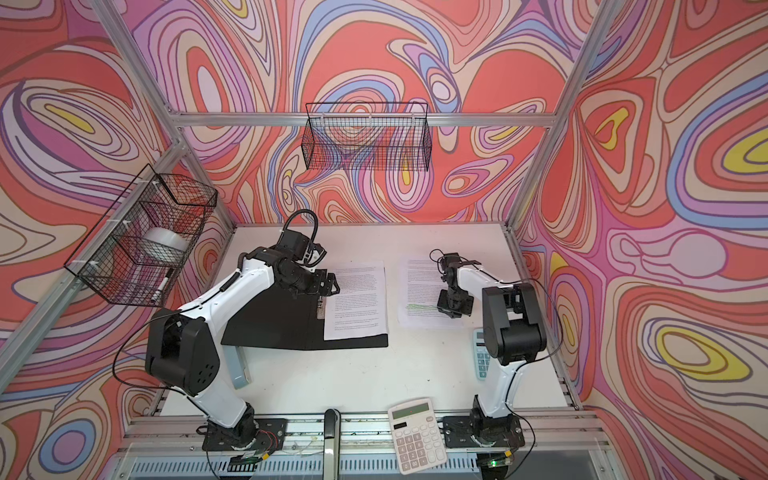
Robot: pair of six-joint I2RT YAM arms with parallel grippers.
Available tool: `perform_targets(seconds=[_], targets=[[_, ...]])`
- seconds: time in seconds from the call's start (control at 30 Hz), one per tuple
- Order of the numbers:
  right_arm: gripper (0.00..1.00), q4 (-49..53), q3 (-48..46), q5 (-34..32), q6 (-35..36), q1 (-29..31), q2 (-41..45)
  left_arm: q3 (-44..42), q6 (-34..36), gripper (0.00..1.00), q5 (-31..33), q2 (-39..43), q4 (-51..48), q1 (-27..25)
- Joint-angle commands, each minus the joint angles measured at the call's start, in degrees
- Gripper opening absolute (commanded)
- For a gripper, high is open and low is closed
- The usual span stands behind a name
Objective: Put the files into the folder
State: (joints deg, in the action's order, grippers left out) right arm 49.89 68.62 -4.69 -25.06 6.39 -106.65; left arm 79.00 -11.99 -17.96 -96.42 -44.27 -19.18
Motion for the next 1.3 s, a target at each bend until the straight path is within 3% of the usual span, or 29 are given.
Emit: perform_targets(seconds=[0.0, 0.1, 0.33, 0.43, 0.53, 0.63, 0.73, 0.97, 1.27], targets=[[0.00, 0.92, -0.05, -0.28, 0.57, -0.14, 1.33, 0.35, 0.65, 1.00, 0.22, 0.97, -0.29, -0.06], [0.00, 2.35, 1.18, 0.71, 0.93, -0.12, 4.63, 0.54, 0.74, 1.00, -0.06, 0.97, -0.47, 0.01], [0.00, 4.62, 4.20, 10.06, 2.71, -0.07, 9.94, 3.49, 1.46, 1.00, -0.72, -1.03, -1.68, -1.07], [0.00, 5.01, 5.34, 10.14, 2.58, -0.20, 10.17, 7.57, 3.09, 1.00, -0.63, -4.03, -3.52, -2.82], [0.25, 5.54, 6.73, 6.72, 2.87, -1.47, 8.59, 13.30, 5.47, 1.00, 0.02, -8.21, -4.81, -5.80], [0.40, 3.14, 6.57, 8.25, 3.31, -4.39, 6.79, 22.16, 5.89, 1.00, 0.00, -15.17, -8.55, -9.41], [0.40, 0.12, 5.62, 10.66, 4.61, -7.20, 5.50, 32.02, 5.05, 1.00, -1.32, -23.10, -12.27, -12.60], [0.41, -5.13, 5.34, 18.86, 6.31, -11.86, 1.27, 46.40, 2.50, 1.00, -1.55, -37.28, -14.16, -17.59], [0.41, -5.89, 9.41, 22.71, 8.67, -12.90, -5.83, 50.83, -1.60, 1.00, -3.08, -44.28, -12.51, -18.17]])
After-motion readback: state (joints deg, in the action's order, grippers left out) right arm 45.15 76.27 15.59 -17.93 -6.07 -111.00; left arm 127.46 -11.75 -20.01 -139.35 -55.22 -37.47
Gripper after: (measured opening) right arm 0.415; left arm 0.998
